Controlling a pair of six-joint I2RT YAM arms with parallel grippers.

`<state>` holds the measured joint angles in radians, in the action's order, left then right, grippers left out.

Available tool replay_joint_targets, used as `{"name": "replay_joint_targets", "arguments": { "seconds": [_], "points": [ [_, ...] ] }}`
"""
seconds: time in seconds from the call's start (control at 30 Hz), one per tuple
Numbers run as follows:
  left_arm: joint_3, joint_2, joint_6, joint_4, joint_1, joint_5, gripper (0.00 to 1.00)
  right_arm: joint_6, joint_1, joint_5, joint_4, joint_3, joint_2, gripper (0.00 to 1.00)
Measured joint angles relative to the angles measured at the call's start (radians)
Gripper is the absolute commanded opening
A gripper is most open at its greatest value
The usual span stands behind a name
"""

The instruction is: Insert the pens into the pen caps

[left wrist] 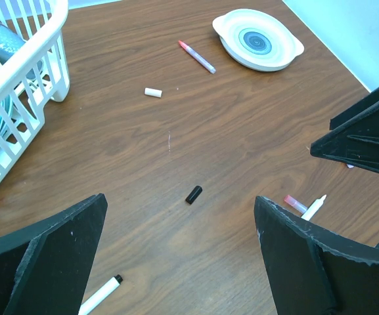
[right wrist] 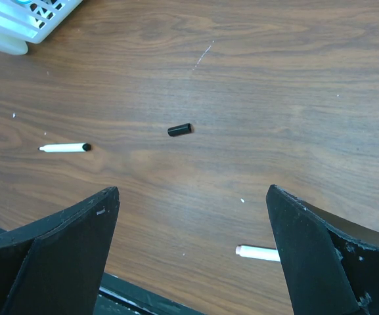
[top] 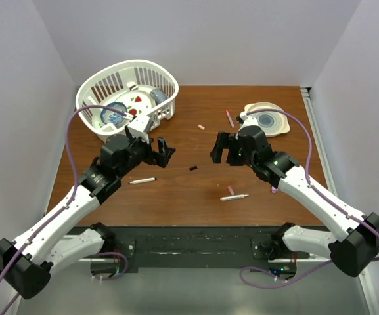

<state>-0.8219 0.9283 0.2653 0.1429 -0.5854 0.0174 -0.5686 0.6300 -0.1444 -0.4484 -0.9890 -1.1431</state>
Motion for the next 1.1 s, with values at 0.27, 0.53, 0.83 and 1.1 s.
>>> {"name": "replay_joint_targets", "arguments": {
  "seconds": [0.27, 0.53, 0.83, 1.1],
  "points": [
    [0.0, -0.008, 0.0, 0.0, 0.0, 0.0, 1.0, 0.013, 0.0, -0.08, -0.01, -0.04, -0.076, 0.98],
    [0.015, -0.037, -0.015, -0.008, -0.001, -0.033, 1.0, 0.209, -0.037, -0.198, -0.043, -0.42, -0.474, 0.88],
    [0.018, -0.043, -0.022, -0.009, -0.007, -0.058, 0.99, 0.412, -0.235, -0.108, -0.101, -0.813, -0.924, 0.53],
    [0.019, -0.043, -0.023, -0.009, -0.011, -0.058, 0.99, 0.517, -0.292, -0.099, -0.189, -1.114, -1.21, 0.47]
  ]
}}
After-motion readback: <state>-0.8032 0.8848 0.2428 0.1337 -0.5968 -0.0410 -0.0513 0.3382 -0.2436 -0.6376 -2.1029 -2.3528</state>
